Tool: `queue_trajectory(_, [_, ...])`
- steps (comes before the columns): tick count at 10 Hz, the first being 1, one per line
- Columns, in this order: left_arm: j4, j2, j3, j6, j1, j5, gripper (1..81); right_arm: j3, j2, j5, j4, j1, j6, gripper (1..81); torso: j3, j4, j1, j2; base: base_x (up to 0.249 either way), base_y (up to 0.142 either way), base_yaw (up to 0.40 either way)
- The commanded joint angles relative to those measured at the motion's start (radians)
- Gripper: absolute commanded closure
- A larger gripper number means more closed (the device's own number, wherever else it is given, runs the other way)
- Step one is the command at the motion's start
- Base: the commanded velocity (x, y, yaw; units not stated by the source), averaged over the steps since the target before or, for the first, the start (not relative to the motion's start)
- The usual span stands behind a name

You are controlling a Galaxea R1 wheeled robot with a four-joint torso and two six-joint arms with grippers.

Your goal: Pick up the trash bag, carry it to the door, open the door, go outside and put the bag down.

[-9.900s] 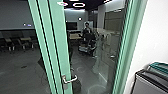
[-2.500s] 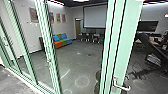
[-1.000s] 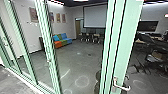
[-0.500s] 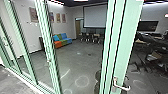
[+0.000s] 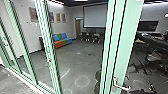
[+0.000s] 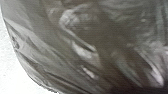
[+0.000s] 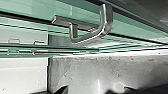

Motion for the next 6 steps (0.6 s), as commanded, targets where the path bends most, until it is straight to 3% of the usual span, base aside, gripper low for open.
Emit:
queue_trajectory(1, [-0.014, -0.011, 0.001, -0.003, -0.064, 0.060, 81.1, -0.052, 0.024, -0.057, 0.014, 0.135, 0.100, 1.0, 0.000, 0.000, 0.000, 0.000, 0.000, 0.000, 0.000])
queue_trajectory(6, [-0.025, -0.025, -0.001, -0.005, -0.064, 0.058, 81.1, -0.175, 0.134, -0.092, 0.011, 0.190, 0.277, 1.0, 0.000, 0.000, 0.000, 0.000, 0.000, 0.000, 0.000])
